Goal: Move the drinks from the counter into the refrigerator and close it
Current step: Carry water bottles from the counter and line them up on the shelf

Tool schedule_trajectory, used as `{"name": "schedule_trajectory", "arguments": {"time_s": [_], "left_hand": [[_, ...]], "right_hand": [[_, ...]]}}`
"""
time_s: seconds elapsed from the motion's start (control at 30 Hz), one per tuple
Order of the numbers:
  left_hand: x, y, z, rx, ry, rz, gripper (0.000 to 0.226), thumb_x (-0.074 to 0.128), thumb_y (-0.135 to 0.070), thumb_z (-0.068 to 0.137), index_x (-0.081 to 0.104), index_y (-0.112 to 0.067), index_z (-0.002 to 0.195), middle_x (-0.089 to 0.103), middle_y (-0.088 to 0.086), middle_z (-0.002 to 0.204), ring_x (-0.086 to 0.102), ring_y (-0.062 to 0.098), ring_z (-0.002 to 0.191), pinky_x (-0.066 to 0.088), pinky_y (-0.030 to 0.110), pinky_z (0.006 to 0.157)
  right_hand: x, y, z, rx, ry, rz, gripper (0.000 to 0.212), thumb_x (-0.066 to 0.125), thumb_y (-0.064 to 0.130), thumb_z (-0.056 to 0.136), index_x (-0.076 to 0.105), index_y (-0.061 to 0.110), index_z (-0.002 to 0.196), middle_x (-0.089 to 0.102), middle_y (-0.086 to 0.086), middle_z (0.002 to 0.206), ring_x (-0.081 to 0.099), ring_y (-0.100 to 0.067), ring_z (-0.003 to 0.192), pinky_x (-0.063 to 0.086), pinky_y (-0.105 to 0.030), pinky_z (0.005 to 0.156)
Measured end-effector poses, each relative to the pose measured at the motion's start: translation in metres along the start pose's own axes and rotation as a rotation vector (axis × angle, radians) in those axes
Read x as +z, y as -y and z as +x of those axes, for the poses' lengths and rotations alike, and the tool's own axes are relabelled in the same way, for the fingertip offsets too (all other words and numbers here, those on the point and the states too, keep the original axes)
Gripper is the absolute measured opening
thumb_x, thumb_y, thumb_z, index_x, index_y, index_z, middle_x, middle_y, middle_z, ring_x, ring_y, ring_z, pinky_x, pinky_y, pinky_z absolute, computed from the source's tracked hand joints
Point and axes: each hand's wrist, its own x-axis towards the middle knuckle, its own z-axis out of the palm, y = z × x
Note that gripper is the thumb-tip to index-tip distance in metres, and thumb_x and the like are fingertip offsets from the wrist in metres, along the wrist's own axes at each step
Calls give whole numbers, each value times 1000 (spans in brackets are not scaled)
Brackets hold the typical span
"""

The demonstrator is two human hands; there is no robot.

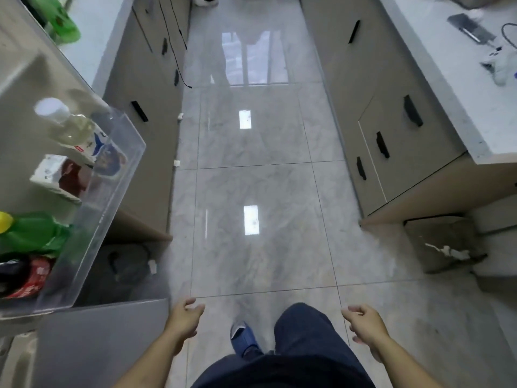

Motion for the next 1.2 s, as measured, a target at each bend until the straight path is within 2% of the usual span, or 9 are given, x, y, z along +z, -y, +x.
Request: {"name": "schedule_trajectory", "arguments": {"time_s": [0.1, 0.27, 0.37, 0.47, 0.63, 0.77, 0.83, 1.1, 1.2], "left_hand": [[11, -52, 19, 68, 27, -30, 39, 62, -23, 95, 51, -12, 131, 58, 10, 104, 62, 32, 100, 56, 43, 81], [35, -129, 52, 93, 19, -57, 36, 62, -22, 95, 51, -13, 128, 56, 8, 94, 60, 25, 87, 54, 36, 72], [50, -165, 65, 62, -31, -60, 35, 61, -22, 96, 51, -13, 128, 56, 7, 98, 61, 27, 93, 54, 37, 72], [64, -191, 63, -5, -82, -69, 34, 62, -22, 96, 52, -15, 127, 57, 8, 105, 61, 29, 97, 54, 40, 77], [88, -230, 66, -57, -151, -135, 30, 62, -21, 95, 56, -13, 123, 59, 12, 111, 60, 31, 98, 52, 39, 75], [101, -255, 72, -100, -199, -190, 24, 61, -20, 96, 57, -14, 118, 59, 13, 116, 59, 33, 102, 51, 39, 76], [101, -264, 80, -118, -223, -213, 25, 62, -21, 95, 58, -12, 118, 59, 13, 115, 59, 33, 100, 51, 39, 76], [96, -284, 121, -249, -284, -338, 22, 64, -19, 94, 60, -9, 113, 58, 17, 118, 57, 34, 98, 52, 42, 76], [88, -302, 141, -296, -295, -367, 25, 65, -17, 93, 61, -4, 114, 60, 17, 121, 56, 37, 105, 53, 46, 79]], "right_hand": [[-15, 1, 15, 61, -44, 12, 23, 68, 21, 90, 62, 9, 108, 64, -10, 101, 61, -29, 87, 53, -36, 71], [-41, 24, 62, 149, -54, 51, 22, 69, 17, 90, 63, 5, 107, 63, -12, 104, 62, -33, 94, 52, -39, 73], [-62, 63, 96, 158, -23, 30, 23, 66, 16, 91, 63, 1, 108, 64, -13, 94, 59, -30, 85, 52, -40, 73], [-84, 123, 129, 154, -4, 11, 22, 66, 20, 91, 61, 5, 107, 63, -11, 101, 61, -31, 92, 53, -40, 75], [-103, 252, 187, -36, 68, -63, 24, 64, 23, 93, 58, 10, 113, 62, -10, 104, 60, -28, 95, 52, -38, 75], [-95, 347, 215, -178, 112, -79, 27, 66, 24, 90, 63, 8, 112, 61, -7, 92, 57, -24, 80, 50, -34, 67], [-84, 388, 223, -236, 157, -97, 28, 66, 25, 90, 62, 9, 113, 63, -6, 96, 59, -23, 80, 52, -33, 65], [-28, 508, 244, -364, 271, -210, 22, 66, 30, 89, 61, 15, 104, 65, -4, 98, 61, -22, 76, 53, -35, 68], [-11, 546, 255, -376, 277, -250, 22, 67, 30, 88, 61, 15, 103, 65, -4, 95, 60, -21, 73, 52, -34, 66]]}}
